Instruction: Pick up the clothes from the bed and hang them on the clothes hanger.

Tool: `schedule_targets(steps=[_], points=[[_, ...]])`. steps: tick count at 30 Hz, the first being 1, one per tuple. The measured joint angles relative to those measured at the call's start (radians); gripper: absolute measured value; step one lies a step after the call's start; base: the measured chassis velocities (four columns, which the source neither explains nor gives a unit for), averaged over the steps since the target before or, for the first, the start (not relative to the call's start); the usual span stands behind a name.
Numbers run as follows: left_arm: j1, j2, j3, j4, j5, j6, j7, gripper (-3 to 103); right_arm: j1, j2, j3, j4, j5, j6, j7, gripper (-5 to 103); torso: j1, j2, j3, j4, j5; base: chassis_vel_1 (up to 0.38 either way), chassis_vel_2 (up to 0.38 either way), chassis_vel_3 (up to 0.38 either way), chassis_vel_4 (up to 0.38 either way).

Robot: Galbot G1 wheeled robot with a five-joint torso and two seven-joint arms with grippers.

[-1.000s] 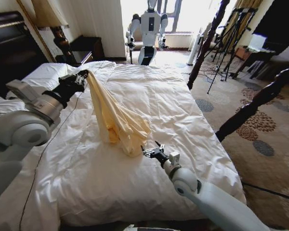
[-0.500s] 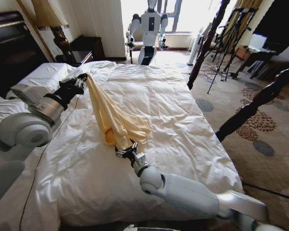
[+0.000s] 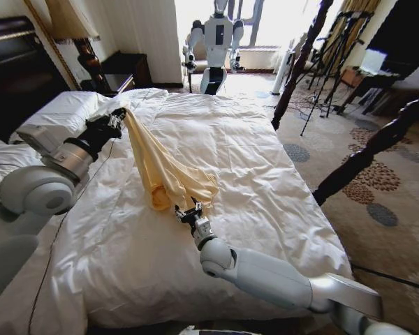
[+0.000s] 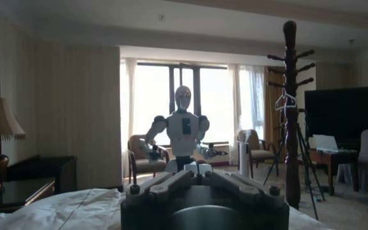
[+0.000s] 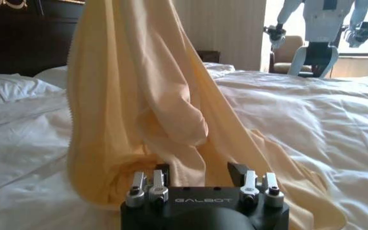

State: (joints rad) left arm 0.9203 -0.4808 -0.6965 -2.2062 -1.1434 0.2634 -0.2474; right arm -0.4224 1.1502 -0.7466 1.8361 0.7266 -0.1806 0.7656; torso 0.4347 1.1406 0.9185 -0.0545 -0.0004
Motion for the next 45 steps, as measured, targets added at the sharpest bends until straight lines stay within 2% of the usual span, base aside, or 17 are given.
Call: schedule_targets(steps=[3,9,12,13,15,22,26,28,29,31,32,33,36,37,41,43,45], points=[[0.006,-0.005,-0.004,-0.002,0.005,-0.004,0.001,0,0.048,-0.004,0.016,-0.015,0.003,0.002,-0.006,41,0.0,0.0,0.0,0.0002,0.0,0.0,0.0,0.0,0.0],[0.014,-0.014,-0.014,-0.016,0.006,-0.005,-0.002,0,0.136,-0.008,0.051,-0.05,0.032,0.002,-0.006,25,0.0,0.0,0.0,0.0002,0.0,0.0,0.0,0.0,0.0],[0.027,-0.016,-0.024,-0.027,0.006,-0.006,-0.004,0,0.181,-0.017,0.076,-0.068,0.058,0.002,-0.007,9,0.0,0.0,0.0,0.0002,0.0,0.0,0.0,0.0,0.0],[0.027,-0.016,-0.024,-0.027,0.006,-0.006,-0.004,0,0.181,-0.017,0.076,-0.068,0.058,0.002,-0.007,9,0.0,0.0,0.0,0.0002,0.0,0.0,0.0,0.0,0.0],[0.033,-0.016,-0.03,-0.032,0.006,-0.008,-0.007,0,0.203,-0.022,0.09,-0.074,0.072,0.001,-0.007,-1,0.0,0.0,0.0,0.0001,0.0,0.0,0.0,0.0,0.0],[0.04,-0.017,-0.047,-0.052,0.002,-0.013,-0.043,0,0.286,-0.027,0.13,-0.096,0.118,-0.001,-0.016,-2,0.0,0.0,0.0,0.0001,0.0001,0.0,0.0,0.0,0.0],[0.059,-0.017,-0.076,-0.074,-0.002,-0.014,-0.058,0,0.392,-0.029,0.161,-0.13,0.159,-0.003,-0.056,-2,0.0,0.0,0.0,0.0002,0.0001,0.0,0.0,0.0,0.0],[0.079,-0.019,-0.102,-0.097,-0.008,-0.014,-0.069,0,0.498,-0.029,0.192,-0.185,0.178,-0.003,-0.136,-2,0.0,0.0,0.0,0.0002,-0.0002,0.0,0.0,0.0,0.0],[0.079,-0.019,-0.102,-0.097,-0.008,-0.014,-0.069,0,0.498,-0.029,0.192,-0.185,0.178,-0.003,-0.136,-2,0.0,0.0,0.0,0.0002,-0.0002,0.0,0.0,0.0,0.0],[0.096,-0.024,-0.12,-0.124,-0.017,-0.012,-0.083,0,0.574,-0.024,0.219,-0.26,0.185,0.001,-0.253,-2,0.0,0.0,0.0,0.0002,-0.0002,0.0,0.0,0.0,0.0],[0.096,-0.024,-0.12,-0.124,-0.017,-0.012,-0.083,0,0.574,-0.024,0.219,-0.26,0.185,0.001,-0.253,-2,0.0,0.0,0.0,0.0002,-0.0002,0.0,0.0,0.0,0.0],[0.109,-0.028,-0.13,-0.141,-0.019,-0.009,-0.087,0,0.606,-0.02,0.223,-0.302,0.188,0.0,-0.306,-1,0.0,0.0,0.0,0.0001,-0.0001,0.0,0.0,0.0,0.0],[0.155,-0.04,-0.137,-0.172,-0.017,0.002,-0.094,0,0.629,-0.021,0.212,-0.366,0.256,-0.115,-0.358,-2,0.0,0.0,0.0,0.0003,-0.0002,0.0,0.0,0.0,0.0],[0.155,-0.04,-0.137,-0.172,-0.017,0.002,-0.094,0,0.629,-0.021,0.212,-0.366,0.256,-0.115,-0.358,-2,0.0,0.0,0.0,0.0003,-0.0002,0.0,0.0,0.0,0.0],[0.199,-0.05,-0.128,-0.175,0.002,0.005,-0.096,0,0.531,-0.025,0.219,-0.426,0.376,-0.263,-0.223,3,0.0,0.0,0.0,0.0005,0.0005,0.0,0.0,0.0,0.0],[0.204,-0.051,-0.127,-0.174,0.004,0.005,-0.096,0,0.51,-0.037,0.228,-0.442,0.389,-0.295,-0.224,6,0.0,0.0,0.0,0.0006,0.0005,0.0,0.0,0.0,0.0],[0.206,-0.052,-0.127,-0.168,0.006,0.005,-0.096,0,0.477,-0.08,0.241,-0.453,0.396,-0.339,-0.279,14,0.0,0.0,0.0,-0.0002,0.0003,0.0,0.0,0.0,0.0]])
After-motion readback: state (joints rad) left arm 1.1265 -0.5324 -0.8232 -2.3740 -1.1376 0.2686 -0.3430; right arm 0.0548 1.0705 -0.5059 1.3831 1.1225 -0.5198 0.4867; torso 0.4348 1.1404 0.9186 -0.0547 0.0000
